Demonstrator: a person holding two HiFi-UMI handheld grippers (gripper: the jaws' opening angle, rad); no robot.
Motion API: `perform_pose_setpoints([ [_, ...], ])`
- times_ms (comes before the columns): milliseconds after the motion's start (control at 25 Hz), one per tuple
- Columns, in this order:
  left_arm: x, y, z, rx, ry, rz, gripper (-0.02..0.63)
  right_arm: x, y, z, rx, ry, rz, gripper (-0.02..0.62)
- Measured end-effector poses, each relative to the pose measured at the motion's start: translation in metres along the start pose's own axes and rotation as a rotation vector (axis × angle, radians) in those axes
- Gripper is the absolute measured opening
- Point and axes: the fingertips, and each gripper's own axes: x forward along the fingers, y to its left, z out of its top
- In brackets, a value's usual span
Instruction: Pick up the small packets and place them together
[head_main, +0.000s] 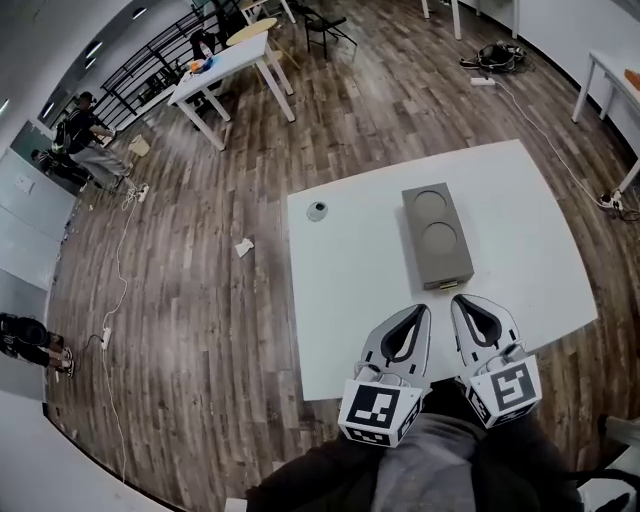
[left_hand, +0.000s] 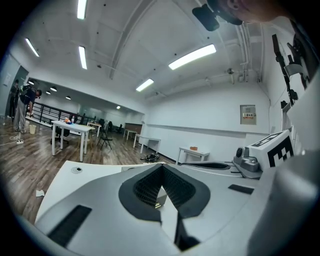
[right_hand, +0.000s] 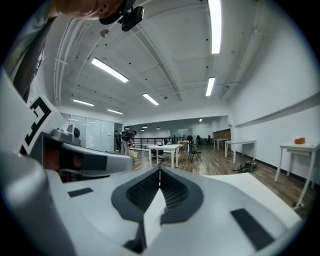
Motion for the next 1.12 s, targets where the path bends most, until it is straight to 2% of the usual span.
perform_pose_setpoints([
  [520,0.046,-0.004,-0.01,-0.022,0.069,-0.014,0.003,0.014,-0.021,-0.016,0.035,0.058,0.042,0.005],
  [760,0.062,-0.007,-0.018,0.0,0.111,0.003,0.003,0.021,-0.04,-0.026,0.079,0.05,0.053,0.005],
  [1000,0.071,-0.011,-0.022,0.014,0.111,-0.002,0.003,0.026,-0.04,-0.028,0.077,0.065,0.068,0.005],
  [1120,0.065,-0.014,-0.011,0.025,0.09,-0.028,0.003,0.024,-0.03,-0.021,0.065,0.029,0.062,0.005],
])
